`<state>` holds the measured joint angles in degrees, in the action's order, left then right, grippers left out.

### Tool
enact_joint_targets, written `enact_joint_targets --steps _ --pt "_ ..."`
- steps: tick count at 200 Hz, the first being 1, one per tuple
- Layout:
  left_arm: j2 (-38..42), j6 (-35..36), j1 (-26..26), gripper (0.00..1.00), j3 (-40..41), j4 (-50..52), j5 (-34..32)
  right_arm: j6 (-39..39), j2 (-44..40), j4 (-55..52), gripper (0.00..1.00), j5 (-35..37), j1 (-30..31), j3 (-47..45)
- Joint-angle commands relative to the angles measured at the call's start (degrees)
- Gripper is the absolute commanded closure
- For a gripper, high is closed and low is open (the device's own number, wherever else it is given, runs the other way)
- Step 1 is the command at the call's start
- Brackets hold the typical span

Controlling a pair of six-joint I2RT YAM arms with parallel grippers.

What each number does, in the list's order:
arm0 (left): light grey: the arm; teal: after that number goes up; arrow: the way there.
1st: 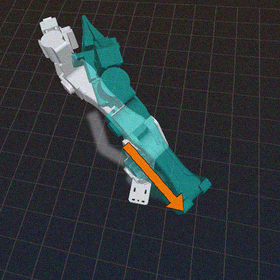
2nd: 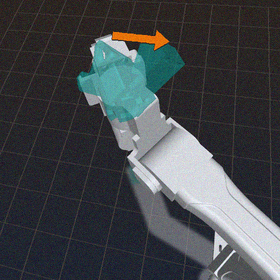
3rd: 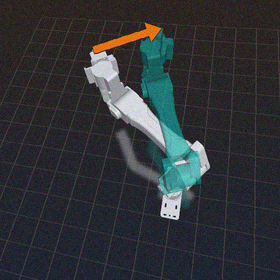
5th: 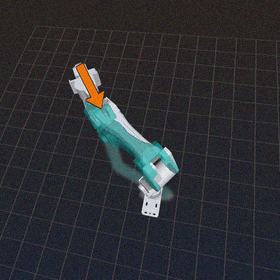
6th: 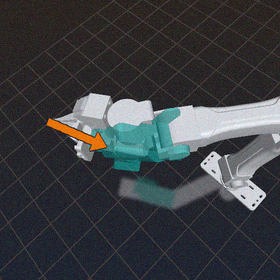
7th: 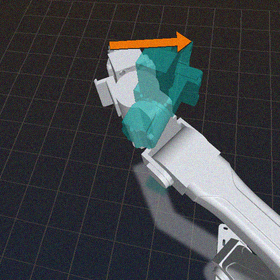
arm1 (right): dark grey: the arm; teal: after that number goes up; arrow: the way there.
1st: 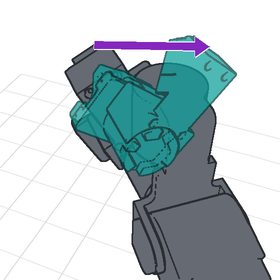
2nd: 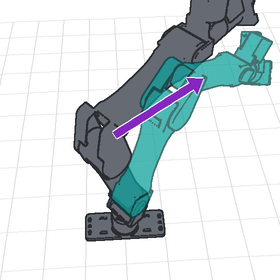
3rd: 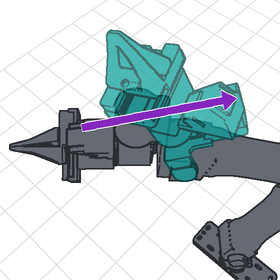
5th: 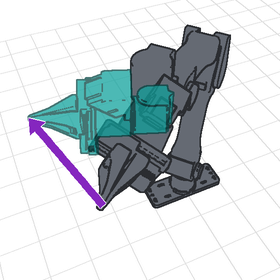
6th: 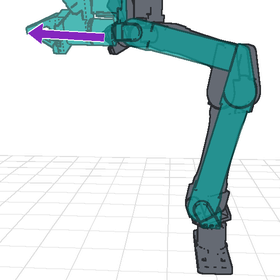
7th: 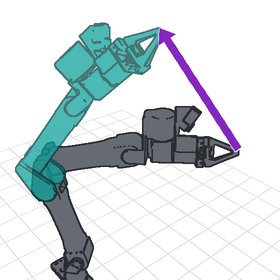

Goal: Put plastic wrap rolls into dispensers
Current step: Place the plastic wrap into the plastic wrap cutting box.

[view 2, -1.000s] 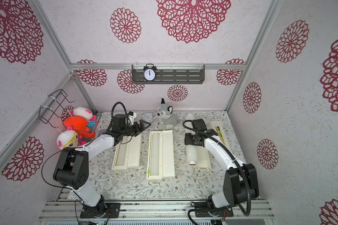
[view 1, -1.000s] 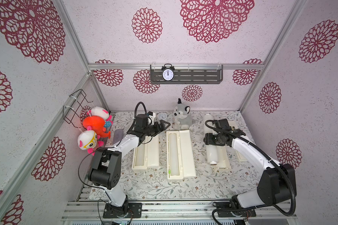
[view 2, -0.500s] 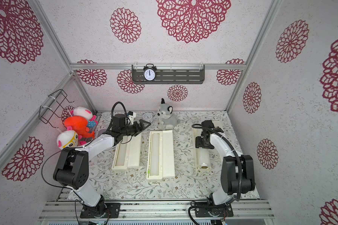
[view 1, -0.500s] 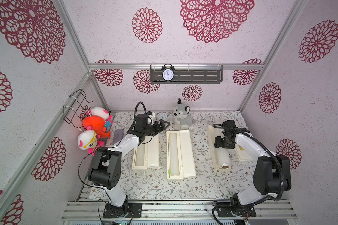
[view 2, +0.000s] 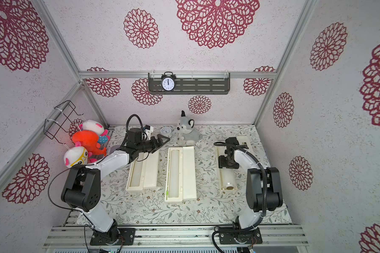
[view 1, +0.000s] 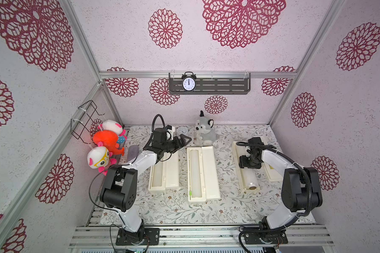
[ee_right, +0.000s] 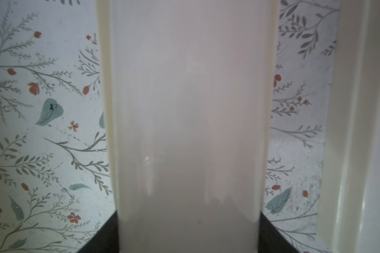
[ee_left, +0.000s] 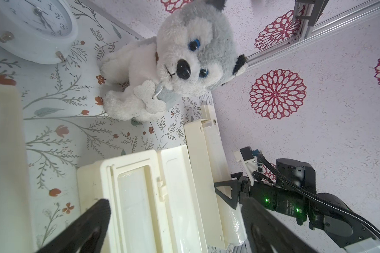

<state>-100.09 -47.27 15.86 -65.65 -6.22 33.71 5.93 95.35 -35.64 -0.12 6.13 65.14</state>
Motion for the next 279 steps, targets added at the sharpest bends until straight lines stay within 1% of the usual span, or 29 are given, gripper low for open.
enact_joint_targets --steps 1,43,75,120,205,231,257,279 --pt "-0.5 -0.1 0.3 0.02 -1.8 -0.2 -0.2 -0.9 -1.2 4.5 0.59 0.2 -0.5 1.3" --pt "-0.7 0.1 0.4 0.02 -2.0 0.0 -0.2 -0.9 -1.4 0.8 0.59 -1.8 -0.9 6.5" --pt "-1.0 0.0 0.5 0.02 -2.0 -0.2 -0.1 -1.4 -2.1 0.9 0.59 -0.4 -0.9 7.1" --pt "-0.8 0.1 0.6 0.02 -2.0 -0.3 0.2 -1.7 -0.1 5.1 0.6 -0.4 -0.9 3.8" --pt "-1.3 -0.2 0.6 0.02 -2.8 -0.2 0.6 0.4 1.8 7.9 0.59 0.0 -0.7 -2.6" --pt "-1.4 -0.1 0.7 0.02 -3.3 -0.1 0.7 1.3 2.2 9.0 0.52 1.6 -0.7 -4.1" --pt "-1.3 0.1 0.9 0.02 -3.8 0.4 0.7 1.4 1.7 7.4 0.36 2.8 -0.4 -3.3" --pt "-1.2 0.2 1.0 0.02 -3.9 0.8 0.4 1.4 -0.4 5.8 0.29 2.0 -0.3 -2.4"
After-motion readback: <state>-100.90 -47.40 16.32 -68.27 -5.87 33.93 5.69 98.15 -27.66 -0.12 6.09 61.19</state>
